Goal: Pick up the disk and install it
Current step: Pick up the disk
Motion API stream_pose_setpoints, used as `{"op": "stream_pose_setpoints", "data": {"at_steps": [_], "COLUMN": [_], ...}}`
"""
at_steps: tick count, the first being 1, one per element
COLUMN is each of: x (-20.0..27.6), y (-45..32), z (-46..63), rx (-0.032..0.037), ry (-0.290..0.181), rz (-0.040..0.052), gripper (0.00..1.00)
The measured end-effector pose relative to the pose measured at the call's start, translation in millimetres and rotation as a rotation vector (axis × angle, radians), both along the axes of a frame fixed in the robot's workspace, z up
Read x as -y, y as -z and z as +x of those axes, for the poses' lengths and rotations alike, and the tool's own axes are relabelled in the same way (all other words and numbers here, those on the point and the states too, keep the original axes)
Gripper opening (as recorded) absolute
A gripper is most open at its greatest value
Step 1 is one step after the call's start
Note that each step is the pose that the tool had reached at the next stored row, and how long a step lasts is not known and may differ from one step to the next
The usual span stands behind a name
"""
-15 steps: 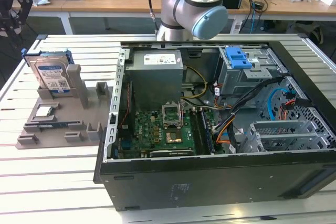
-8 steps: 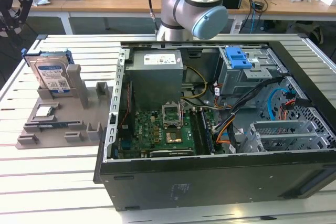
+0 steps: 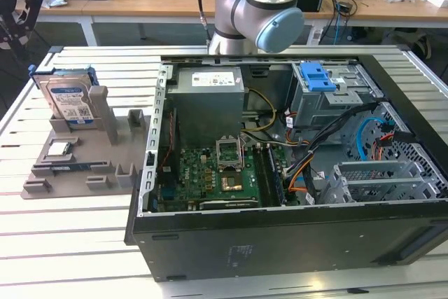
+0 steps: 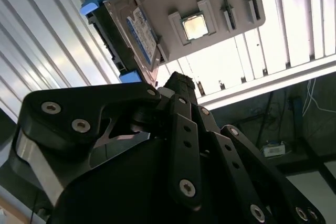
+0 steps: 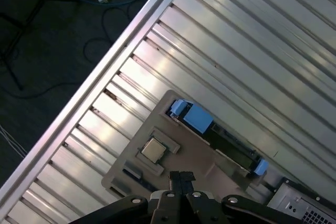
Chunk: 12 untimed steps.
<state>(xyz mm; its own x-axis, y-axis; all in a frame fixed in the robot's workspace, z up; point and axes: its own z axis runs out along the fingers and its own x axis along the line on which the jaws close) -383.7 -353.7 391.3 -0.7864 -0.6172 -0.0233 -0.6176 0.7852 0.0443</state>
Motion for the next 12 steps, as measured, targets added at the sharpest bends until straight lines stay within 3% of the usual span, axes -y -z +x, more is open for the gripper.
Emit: {"op": "stream_pose_setpoints", "data": {"at_steps": [10,12], "x": [0.0,0.0], "y": [0.0,0.0], "z": [0.0,0.0], "rx": [0.0,0.0], "ry": [-0.127,-0.18], "rz": [0.0,0.0], "gripper": [0.1,0.1]}}
